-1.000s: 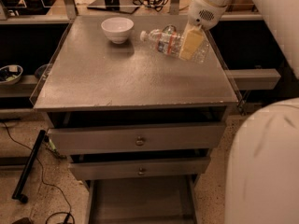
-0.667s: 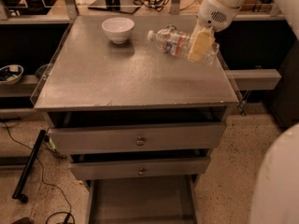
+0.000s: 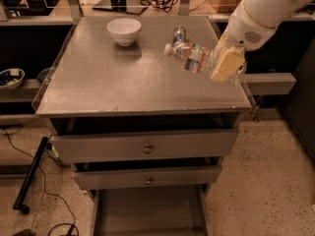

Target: Place water bottle into bottom drawer

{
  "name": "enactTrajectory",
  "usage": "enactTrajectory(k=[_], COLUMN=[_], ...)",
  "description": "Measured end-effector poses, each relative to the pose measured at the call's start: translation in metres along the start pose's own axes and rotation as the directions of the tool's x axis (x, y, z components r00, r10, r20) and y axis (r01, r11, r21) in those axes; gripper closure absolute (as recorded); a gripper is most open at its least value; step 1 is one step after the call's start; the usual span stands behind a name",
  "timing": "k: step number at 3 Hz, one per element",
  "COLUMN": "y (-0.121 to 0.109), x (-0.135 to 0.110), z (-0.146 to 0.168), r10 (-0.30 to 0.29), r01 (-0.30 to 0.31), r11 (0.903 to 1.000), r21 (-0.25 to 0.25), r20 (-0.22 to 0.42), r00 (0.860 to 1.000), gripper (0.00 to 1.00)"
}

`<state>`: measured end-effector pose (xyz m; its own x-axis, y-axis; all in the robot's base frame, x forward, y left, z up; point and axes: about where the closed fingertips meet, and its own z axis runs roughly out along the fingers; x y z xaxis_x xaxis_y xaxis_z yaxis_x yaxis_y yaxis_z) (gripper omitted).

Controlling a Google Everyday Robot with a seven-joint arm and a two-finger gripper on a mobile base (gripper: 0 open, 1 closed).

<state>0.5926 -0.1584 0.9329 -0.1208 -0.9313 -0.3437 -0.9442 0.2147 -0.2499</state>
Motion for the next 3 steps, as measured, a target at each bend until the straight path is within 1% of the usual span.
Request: enactTrajectory(k=[1,2,3], y=[0.027,0.027,0.038], x=[0.01,0.01,0.014], z=[-0.003,-0.003,-0.001], r10=[-0.045,-0.045,-0.019], r01=[0.044,0.044,0.019], r11=[0.9989,0.9989,0.9994], r21=[0.016,0.016,0.028], r20=[0.024,0.024,0.028], r00=[0.999,0.999,0.999], gripper=[1.0,1.0,1.0])
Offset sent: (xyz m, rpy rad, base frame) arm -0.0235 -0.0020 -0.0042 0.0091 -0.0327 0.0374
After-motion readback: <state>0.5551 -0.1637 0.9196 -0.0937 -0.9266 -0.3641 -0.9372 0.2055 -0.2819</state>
